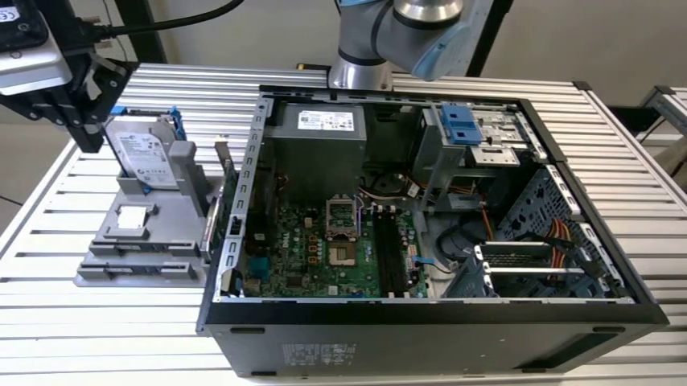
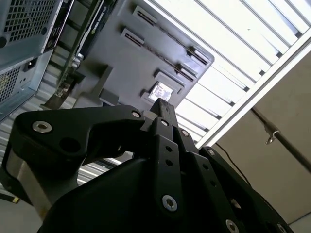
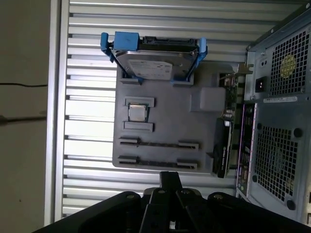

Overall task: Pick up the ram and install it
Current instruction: 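Pick up the ram and move it above insertion slot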

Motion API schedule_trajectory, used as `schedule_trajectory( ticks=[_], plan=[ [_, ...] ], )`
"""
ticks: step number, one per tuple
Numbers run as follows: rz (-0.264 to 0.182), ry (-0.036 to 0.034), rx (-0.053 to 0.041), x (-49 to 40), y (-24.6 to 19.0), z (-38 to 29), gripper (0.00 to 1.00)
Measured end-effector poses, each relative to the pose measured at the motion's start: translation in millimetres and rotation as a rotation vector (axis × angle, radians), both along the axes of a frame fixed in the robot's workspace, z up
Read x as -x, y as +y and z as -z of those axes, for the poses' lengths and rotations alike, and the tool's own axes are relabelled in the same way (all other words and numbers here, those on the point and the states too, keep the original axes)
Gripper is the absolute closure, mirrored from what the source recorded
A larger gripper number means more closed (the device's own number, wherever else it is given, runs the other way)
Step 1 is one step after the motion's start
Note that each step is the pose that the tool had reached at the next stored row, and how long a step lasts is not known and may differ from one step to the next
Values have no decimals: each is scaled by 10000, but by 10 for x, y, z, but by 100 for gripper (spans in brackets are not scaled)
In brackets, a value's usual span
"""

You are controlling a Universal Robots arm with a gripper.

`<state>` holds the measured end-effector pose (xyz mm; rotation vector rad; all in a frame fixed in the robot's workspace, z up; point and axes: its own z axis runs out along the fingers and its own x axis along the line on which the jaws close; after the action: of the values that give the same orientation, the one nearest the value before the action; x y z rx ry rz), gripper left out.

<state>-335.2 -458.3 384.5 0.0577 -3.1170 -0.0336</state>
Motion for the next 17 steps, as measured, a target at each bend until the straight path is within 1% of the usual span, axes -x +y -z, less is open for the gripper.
schedule_trajectory(
  ticks=[12,17],
  plan=[
    [86,-1,-1,13,0,0,100],
    [28,-1,-1,17,0,1,100]
  ],
)
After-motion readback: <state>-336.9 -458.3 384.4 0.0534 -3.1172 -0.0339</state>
